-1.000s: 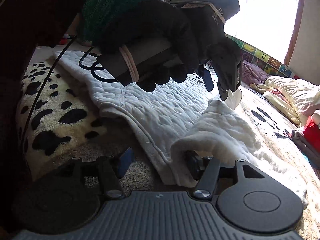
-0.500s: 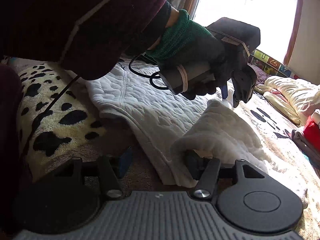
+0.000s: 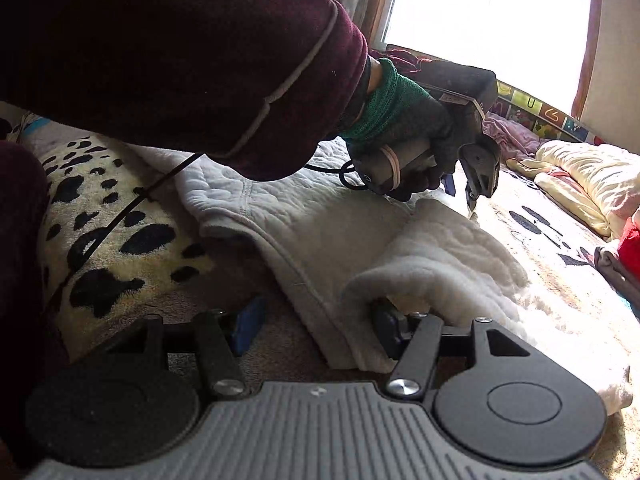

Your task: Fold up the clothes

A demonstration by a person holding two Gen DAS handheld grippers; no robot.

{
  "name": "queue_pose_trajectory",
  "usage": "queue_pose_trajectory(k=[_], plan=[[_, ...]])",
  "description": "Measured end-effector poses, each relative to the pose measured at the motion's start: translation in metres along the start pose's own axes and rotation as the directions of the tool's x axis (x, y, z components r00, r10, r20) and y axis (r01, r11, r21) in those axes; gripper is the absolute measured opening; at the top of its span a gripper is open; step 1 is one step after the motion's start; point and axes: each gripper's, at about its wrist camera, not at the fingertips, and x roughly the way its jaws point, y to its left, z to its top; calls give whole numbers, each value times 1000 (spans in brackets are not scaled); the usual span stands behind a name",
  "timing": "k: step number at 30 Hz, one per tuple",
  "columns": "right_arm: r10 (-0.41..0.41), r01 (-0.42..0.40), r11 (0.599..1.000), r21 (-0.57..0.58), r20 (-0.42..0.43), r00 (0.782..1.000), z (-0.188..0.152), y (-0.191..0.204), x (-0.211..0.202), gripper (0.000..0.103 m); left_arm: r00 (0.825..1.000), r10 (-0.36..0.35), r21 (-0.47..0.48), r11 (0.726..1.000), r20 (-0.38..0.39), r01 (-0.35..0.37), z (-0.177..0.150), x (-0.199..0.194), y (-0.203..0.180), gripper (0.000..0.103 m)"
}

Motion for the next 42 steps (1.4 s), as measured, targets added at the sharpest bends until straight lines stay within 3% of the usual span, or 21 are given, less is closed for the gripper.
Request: queue_pose_trajectory(k=[3,7,9,14,16,18,19,23,27,30,32,33,34,37,38,42], plan=[[1,-1,1000,0,1,1000,0,0,1,61,1000,-16,-45,999,-19,15,2,1,6,31],[-6,6,1000,-7,1,1000,2,2,2,61,998,25,-13,1000,-56,-26,11,-9,-6,32],[-12,12,1000,-13,1,1000,2,3,2,61,999,4,-33,999,-33,-5,10,-27,-11,32],[-32,32,999,-29,6,999,2,6,2,62,1000,14,59,998,11,-15,-5,-70,-31,32],[-39,40,999,-36,8,999,2,7,1,62,1000,-13,102,995,8,12,-8,-86,-41,32],[-47,47,998,-43,10,999,2,8,2,62,996,-81,177,981,-21,84,-11,-102,-60,39],[-51,52,998,-48,11,999,2,9,2,62,991,-126,222,966,-49,134,-14,-108,-72,47],[-67,68,996,-62,10,998,4,12,3,62,945,-270,359,877,-184,320,-28,-122,-126,54],[-79,80,994,-70,10,997,4,14,3,63,906,-301,422,810,-296,407,-44,-105,-169,54],[-81,82,994,-70,14,997,3,14,3,63,869,-321,405,787,-375,466,-51,-84,-187,55],[-81,82,994,-68,15,997,3,14,3,63,835,-339,373,776,-432,508,-55,-71,-192,55],[-80,81,994,-67,15,997,3,14,3,63,830,-358,365,772,-427,521,-54,-75,-189,53],[-78,79,995,-66,15,997,3,13,3,63,825,-377,357,767,-421,533,-54,-78,-185,32],[-71,71,996,-61,15,997,3,11,3,63,806,-433,333,751,-403,570,-51,-87,-173,8],[-68,68,996,-58,14,998,3,10,2,64,800,-453,324,746,-393,582,-50,-91,-168,8],[-58,58,997,-40,8,998,4,7,2,64,793,-580,241,755,-187,609,-28,-135,-108,8]])
